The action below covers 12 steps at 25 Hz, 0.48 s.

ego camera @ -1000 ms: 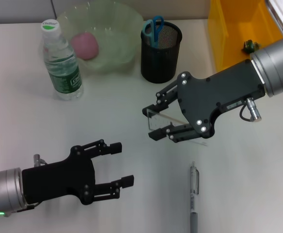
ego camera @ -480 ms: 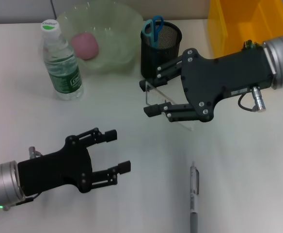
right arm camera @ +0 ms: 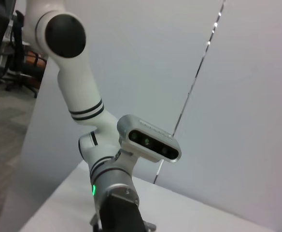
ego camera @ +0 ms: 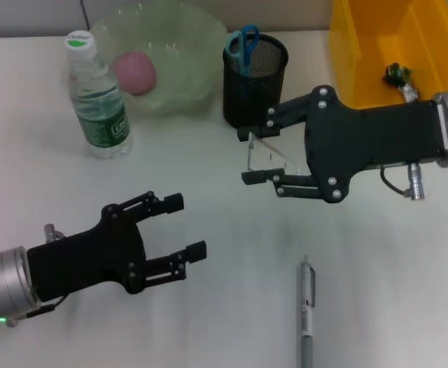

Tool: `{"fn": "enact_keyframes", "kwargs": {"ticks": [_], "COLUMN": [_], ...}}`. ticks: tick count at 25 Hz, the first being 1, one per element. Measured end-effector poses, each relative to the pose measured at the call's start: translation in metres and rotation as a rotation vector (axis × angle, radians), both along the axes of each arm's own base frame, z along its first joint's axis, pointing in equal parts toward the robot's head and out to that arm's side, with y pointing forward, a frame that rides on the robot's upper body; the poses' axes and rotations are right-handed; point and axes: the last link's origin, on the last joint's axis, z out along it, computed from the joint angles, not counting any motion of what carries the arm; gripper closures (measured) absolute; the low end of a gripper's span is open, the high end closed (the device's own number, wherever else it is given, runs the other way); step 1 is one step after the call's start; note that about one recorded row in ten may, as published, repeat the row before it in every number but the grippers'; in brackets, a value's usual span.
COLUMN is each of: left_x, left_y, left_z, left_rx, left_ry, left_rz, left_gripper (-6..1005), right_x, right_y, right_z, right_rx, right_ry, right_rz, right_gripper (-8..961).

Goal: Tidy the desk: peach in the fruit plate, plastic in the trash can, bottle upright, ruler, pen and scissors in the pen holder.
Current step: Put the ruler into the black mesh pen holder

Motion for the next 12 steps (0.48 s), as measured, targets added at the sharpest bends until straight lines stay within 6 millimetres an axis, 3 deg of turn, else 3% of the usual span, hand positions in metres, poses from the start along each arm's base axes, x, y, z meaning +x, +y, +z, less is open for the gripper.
{"fn": "enact_keyframes", "kwargs": {"ticks": [12], "left_x": [-0.001], "left_y": [0.001], "left_z": [0.003], "left_rx": [0.002], "left_ry": [-0.015], "left_rz": [0.027], "left_gripper": [203], "right_x": [0.014], "right_y": [0.003], "right_z": [-0.012], "right_rx": [0.329], "right_ry": [0.09], "right_rz": [0.227], "right_gripper": [574]}}
